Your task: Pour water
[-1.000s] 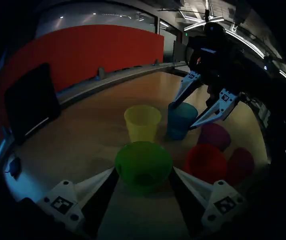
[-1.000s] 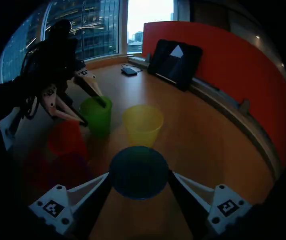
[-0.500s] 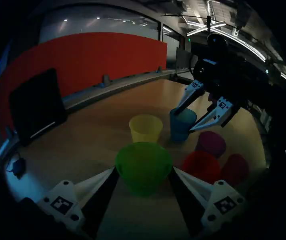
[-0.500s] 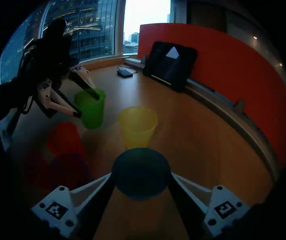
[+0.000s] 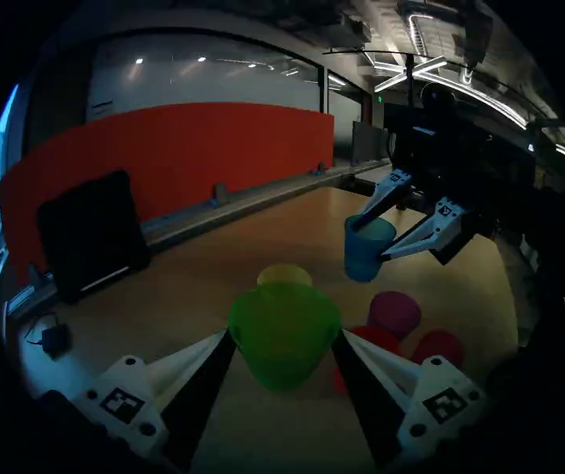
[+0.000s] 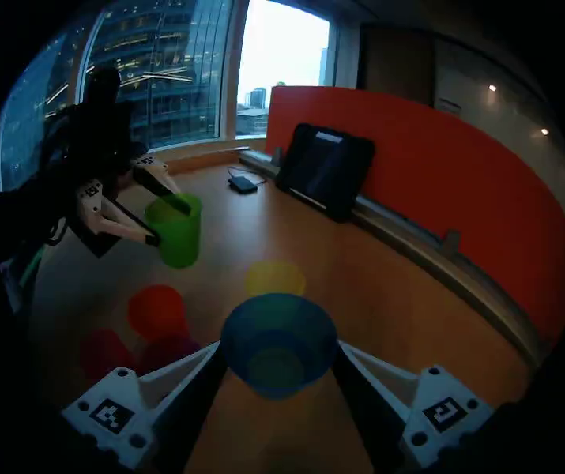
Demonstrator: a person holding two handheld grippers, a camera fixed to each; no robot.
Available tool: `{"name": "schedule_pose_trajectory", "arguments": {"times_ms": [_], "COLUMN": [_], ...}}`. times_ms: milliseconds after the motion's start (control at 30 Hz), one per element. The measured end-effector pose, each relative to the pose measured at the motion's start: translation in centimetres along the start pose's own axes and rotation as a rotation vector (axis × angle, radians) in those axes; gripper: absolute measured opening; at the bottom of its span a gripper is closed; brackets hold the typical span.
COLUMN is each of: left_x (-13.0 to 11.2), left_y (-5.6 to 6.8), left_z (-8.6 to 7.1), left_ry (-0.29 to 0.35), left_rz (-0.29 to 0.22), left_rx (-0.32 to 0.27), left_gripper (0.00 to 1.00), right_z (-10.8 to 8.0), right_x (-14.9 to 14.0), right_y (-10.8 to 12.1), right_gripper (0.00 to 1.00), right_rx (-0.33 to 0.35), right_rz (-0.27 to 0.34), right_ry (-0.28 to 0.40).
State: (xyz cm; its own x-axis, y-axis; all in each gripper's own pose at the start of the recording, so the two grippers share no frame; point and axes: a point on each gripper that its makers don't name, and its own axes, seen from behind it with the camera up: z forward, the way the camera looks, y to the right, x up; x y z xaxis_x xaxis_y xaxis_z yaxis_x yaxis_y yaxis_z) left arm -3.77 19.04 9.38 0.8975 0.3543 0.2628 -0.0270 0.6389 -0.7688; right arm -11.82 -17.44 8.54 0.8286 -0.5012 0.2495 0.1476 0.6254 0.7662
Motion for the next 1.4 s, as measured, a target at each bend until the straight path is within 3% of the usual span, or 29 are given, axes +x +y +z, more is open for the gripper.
{"name": "schedule_pose_trajectory", "arguments": {"times_ms": [600,933,1400], "left_x": [4.4,6.6,9.9], "left_y": [1.7,2.3,3.9], "left_z": [-5.1,-7.2,-9.7], "left_ry": [0.135,0.206,0.3], "left_rz": [0.014,0.017,0.033], "left_rx": [0.039,0.048,0.048], "left_gripper": [0.86,0.86,0.86], "right_z": [-5.1,-6.5,-8.0], "right_x": [5.6,9.2,12.6], "right_y": [-3.2,-4.9,-6.4], "right_gripper": [0.91,0.91,0.91], "right_rx": [-0.027,-0.038,-0.072], "right_rz": [0.014,0.041,0.048], "right_ry": [0.195,0.328,0.446]}}
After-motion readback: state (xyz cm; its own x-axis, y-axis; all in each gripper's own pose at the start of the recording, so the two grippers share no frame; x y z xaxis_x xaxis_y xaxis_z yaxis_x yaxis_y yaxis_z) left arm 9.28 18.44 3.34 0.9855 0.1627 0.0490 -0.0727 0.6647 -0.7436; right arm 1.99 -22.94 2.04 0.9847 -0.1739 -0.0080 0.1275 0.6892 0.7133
